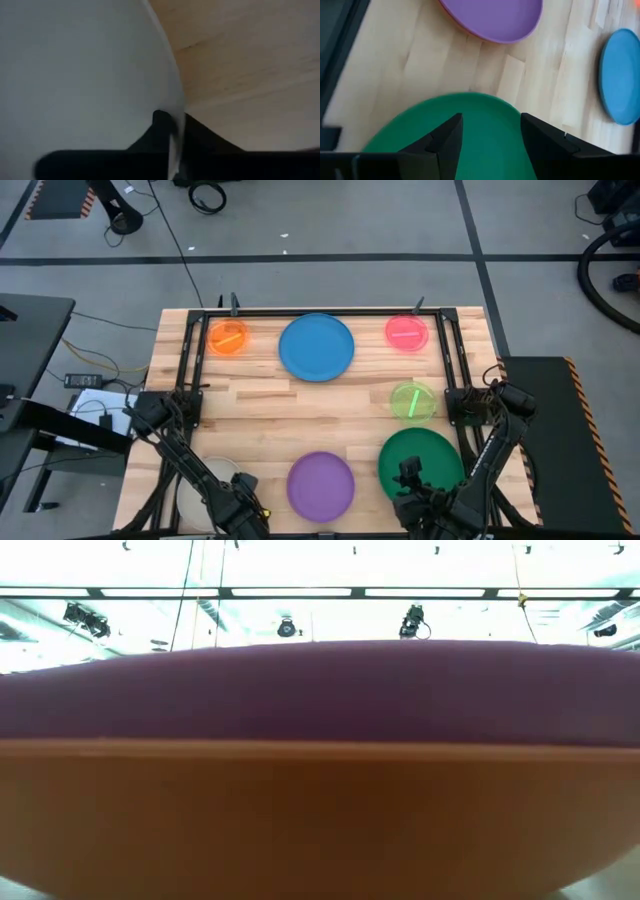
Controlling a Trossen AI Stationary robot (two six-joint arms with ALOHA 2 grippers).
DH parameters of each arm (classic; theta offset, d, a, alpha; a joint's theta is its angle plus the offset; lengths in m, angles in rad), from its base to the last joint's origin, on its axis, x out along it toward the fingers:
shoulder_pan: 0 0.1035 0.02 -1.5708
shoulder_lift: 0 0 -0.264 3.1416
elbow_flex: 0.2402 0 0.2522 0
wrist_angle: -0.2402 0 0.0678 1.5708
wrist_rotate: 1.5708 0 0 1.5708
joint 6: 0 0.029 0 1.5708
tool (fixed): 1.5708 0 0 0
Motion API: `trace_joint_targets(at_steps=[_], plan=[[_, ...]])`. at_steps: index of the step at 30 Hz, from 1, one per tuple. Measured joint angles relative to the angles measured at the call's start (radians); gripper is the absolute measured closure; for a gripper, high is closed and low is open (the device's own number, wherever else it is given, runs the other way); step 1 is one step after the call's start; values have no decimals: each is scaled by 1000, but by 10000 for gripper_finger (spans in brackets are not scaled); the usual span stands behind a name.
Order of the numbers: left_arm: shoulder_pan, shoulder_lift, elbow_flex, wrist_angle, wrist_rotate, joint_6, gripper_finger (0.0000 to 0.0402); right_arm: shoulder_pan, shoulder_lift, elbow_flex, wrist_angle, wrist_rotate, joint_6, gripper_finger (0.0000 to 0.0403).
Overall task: Stack plastic plates
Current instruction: Stack the gray plate on top of the purple plate
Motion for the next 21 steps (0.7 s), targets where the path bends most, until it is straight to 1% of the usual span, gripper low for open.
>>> trace_joint_targets(at_steps=[1, 3, 5, 8, 10, 12, 14, 17, 18, 21], plan=[[0, -6, 9, -15, 0, 6, 385, 1, 0, 0, -11, 0, -5, 195], [-3, -19, 53, -73, -8, 11, 387, 3, -1, 0, -42, 0, -6, 195], [-5, -28, 129, -176, -29, 18, 387, 3, -5, 0, -78, 0, 2, 195], [-13, -29, 279, -369, -86, 62, 388, 2, -9, 0, -128, 4, 23, 195], [-15, -32, 384, -461, -183, 115, 389, 3, -10, 0, -142, 14, 31, 195], [-12, -33, 469, -496, -300, 192, 389, 3, -11, 0, -142, 34, 31, 195], [-5, -33, 530, -509, -409, 342, 389, 1, -11, 0, -141, 56, 30, 195], [2, -34, 563, -436, -547, 706, 389, -6, -11, 0, -141, 62, 30, 195], [11, -33, 564, -412, -564, 807, 389, -8, -11, 0, -141, 62, 30, 195], [44, -33, 563, -345, -542, 1084, 389, -13, -11, 0, -141, 61, 30, 195]])
